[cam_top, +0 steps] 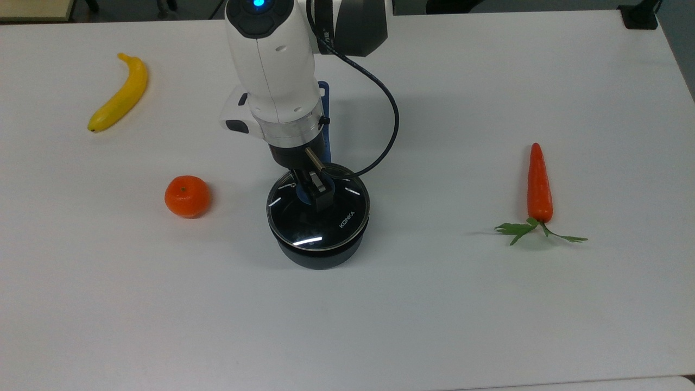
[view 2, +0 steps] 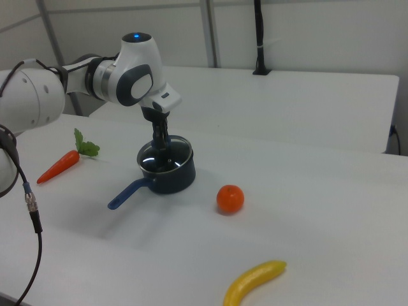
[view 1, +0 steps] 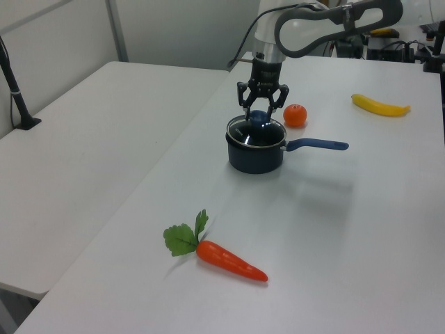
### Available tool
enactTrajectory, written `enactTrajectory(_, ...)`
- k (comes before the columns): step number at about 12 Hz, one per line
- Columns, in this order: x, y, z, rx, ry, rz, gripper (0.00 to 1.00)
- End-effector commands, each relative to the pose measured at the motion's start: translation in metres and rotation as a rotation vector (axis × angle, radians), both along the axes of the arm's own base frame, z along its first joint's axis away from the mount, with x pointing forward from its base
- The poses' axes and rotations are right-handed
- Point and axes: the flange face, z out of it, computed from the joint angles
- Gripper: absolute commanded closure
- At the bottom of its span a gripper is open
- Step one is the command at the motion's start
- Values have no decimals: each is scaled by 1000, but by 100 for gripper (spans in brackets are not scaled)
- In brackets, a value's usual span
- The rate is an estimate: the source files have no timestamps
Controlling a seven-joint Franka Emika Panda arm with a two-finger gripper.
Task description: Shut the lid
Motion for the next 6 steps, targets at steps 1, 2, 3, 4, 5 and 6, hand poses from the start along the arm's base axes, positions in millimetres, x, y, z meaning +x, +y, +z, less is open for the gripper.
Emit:
enactTrajectory(1,1,4,-7,11,6,7,42)
enactTrajectory(2,1,3,-7,10,6,8,39)
enactTrajectory(3,1,3,-9,9,7,10,35)
enactTrajectory(4,-1,3,-14,8,15,8,32)
enactTrajectory(5,-1,3,-15,8,16,8,30)
enactTrajectory(6,-1,2,-17,8,20,6,27)
